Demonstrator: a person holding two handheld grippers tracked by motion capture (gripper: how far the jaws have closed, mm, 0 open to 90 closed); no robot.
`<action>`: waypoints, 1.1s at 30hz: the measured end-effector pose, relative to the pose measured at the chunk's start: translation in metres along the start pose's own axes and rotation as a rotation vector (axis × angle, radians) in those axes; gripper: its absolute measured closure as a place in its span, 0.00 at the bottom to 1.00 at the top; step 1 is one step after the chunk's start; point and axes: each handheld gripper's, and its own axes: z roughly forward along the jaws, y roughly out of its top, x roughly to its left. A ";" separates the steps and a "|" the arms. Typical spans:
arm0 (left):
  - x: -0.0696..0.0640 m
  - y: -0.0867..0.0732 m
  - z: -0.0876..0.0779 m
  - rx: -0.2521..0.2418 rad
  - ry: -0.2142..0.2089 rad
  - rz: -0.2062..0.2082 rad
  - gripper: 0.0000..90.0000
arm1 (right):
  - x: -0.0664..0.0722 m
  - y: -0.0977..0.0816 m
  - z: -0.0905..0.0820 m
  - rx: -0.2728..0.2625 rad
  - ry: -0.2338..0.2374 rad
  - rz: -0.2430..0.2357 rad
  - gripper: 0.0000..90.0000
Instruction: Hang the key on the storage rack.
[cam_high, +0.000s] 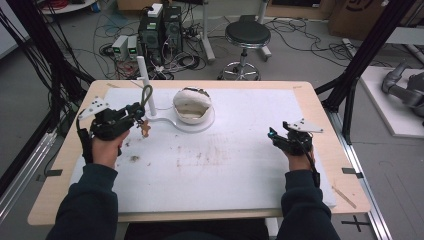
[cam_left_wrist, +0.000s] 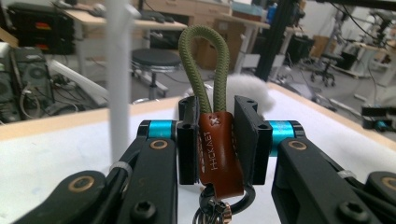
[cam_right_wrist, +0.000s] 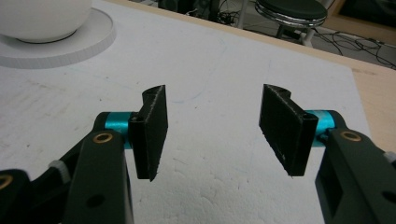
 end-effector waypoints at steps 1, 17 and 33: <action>0.000 0.000 0.000 0.000 0.000 0.000 0.79 | 0.000 0.000 0.000 0.000 0.000 0.000 0.48; 0.027 0.020 0.018 0.047 0.111 0.008 0.79 | -0.001 -0.001 0.001 0.000 0.005 0.005 0.48; 0.030 0.003 0.045 0.133 0.121 -0.015 0.74 | -0.003 -0.003 0.000 0.000 0.006 0.011 0.47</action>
